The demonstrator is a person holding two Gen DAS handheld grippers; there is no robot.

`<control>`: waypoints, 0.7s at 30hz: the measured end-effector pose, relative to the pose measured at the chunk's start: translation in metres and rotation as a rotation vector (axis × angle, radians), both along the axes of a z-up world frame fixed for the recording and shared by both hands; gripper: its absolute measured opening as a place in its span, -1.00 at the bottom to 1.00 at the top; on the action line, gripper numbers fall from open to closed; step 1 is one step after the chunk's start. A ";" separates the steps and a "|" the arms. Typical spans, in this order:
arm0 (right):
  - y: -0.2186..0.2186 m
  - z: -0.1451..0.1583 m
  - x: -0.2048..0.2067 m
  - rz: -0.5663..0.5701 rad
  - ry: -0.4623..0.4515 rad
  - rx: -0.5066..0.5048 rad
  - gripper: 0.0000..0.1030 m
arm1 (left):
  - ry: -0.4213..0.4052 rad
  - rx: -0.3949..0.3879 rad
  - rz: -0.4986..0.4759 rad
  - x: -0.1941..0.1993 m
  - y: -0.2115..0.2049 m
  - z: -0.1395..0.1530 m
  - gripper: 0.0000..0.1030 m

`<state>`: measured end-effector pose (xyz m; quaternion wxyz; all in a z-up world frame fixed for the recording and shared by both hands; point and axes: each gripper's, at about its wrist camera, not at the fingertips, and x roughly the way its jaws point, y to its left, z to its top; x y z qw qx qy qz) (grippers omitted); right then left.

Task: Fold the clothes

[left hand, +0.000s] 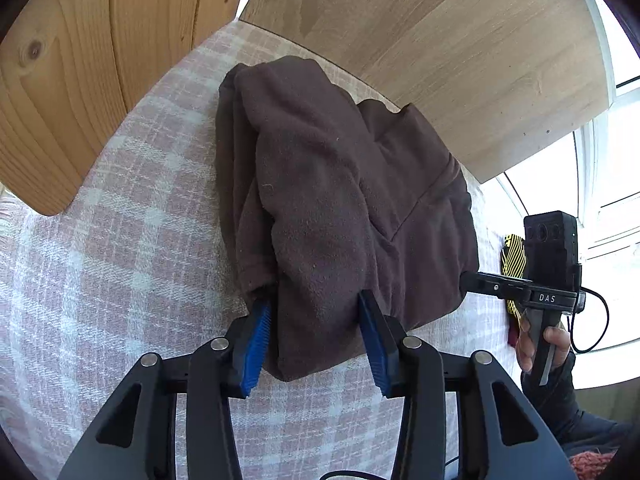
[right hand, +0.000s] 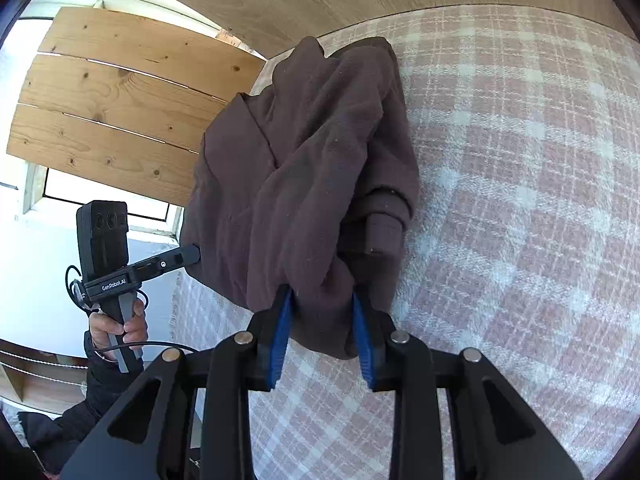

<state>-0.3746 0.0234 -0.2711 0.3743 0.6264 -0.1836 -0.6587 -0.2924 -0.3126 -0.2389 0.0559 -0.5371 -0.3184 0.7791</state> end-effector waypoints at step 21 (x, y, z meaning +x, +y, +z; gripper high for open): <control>0.030 0.035 0.017 -0.035 0.262 0.142 -0.86 | 0.090 -0.298 -0.034 0.026 0.004 0.079 -0.14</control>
